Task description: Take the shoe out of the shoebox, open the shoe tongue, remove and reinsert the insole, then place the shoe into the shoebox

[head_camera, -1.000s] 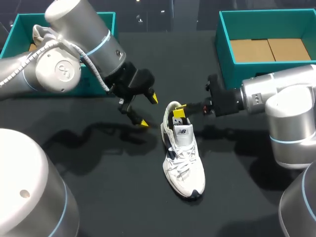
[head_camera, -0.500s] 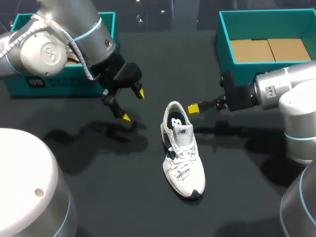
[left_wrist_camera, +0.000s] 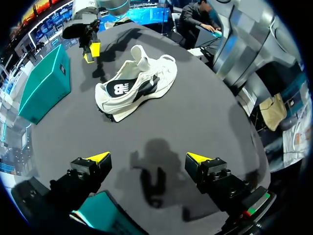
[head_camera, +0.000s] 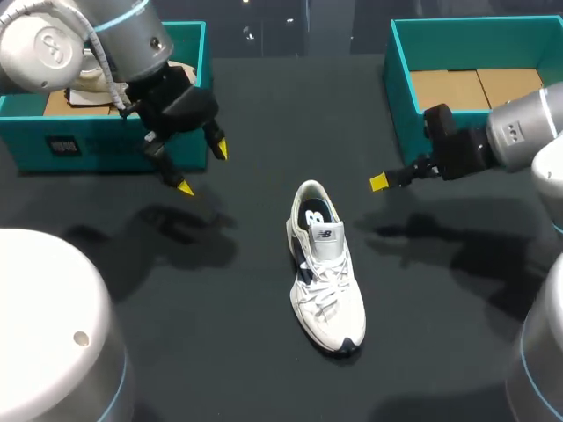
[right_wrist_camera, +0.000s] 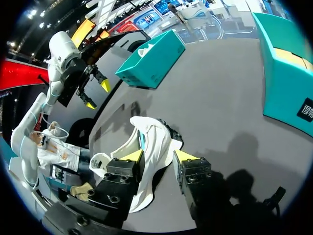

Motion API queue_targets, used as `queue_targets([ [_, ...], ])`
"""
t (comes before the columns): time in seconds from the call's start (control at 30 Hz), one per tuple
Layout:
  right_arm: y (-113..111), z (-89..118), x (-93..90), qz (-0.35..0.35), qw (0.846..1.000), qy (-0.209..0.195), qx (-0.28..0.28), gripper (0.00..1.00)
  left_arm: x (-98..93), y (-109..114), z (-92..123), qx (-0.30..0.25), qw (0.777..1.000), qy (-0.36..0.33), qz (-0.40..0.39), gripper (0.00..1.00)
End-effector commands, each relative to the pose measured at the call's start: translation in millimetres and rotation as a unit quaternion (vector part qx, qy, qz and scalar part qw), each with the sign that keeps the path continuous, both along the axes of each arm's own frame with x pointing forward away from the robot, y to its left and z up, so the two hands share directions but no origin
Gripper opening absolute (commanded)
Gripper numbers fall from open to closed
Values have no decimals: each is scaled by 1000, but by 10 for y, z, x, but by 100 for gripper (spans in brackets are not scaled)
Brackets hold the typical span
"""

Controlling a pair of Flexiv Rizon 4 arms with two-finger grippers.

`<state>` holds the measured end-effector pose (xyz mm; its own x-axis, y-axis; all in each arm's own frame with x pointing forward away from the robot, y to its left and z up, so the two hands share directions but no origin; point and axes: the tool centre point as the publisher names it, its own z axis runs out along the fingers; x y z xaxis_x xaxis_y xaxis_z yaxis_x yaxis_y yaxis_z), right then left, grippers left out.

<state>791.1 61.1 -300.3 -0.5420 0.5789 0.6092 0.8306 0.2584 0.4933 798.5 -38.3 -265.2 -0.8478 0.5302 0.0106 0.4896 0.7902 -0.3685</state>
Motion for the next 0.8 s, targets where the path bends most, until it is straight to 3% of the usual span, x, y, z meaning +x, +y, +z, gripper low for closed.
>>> queue_targets([
  [0.03,-94,229,-23,18,995,47,-81,36,70,71,181,16,1000,7,-13,100],
  [0.27,-103,279,42,17,979,122,-166,36,171,215,316,23,998,29,-48,100],
  [0.4,-118,291,13,-5,968,138,-211,35,202,266,385,16,996,43,-70,100],
  [0.5,-135,342,-55,-49,956,130,-260,26,202,266,385,16,996,43,-70,100],
  [0.57,-130,380,-108,-83,948,115,-284,0,202,266,385,16,996,43,-70,100],
  [0.63,-97,404,-185,-109,939,108,-309,0,202,266,385,16,996,43,-70,100],
  [0.7,-52,437,-241,-145,929,77,-333,0,202,266,385,16,996,43,-70,100],
  [0.8,38,482,-305,-175,927,47,-328,0,202,266,385,16,996,43,-70,100],
])
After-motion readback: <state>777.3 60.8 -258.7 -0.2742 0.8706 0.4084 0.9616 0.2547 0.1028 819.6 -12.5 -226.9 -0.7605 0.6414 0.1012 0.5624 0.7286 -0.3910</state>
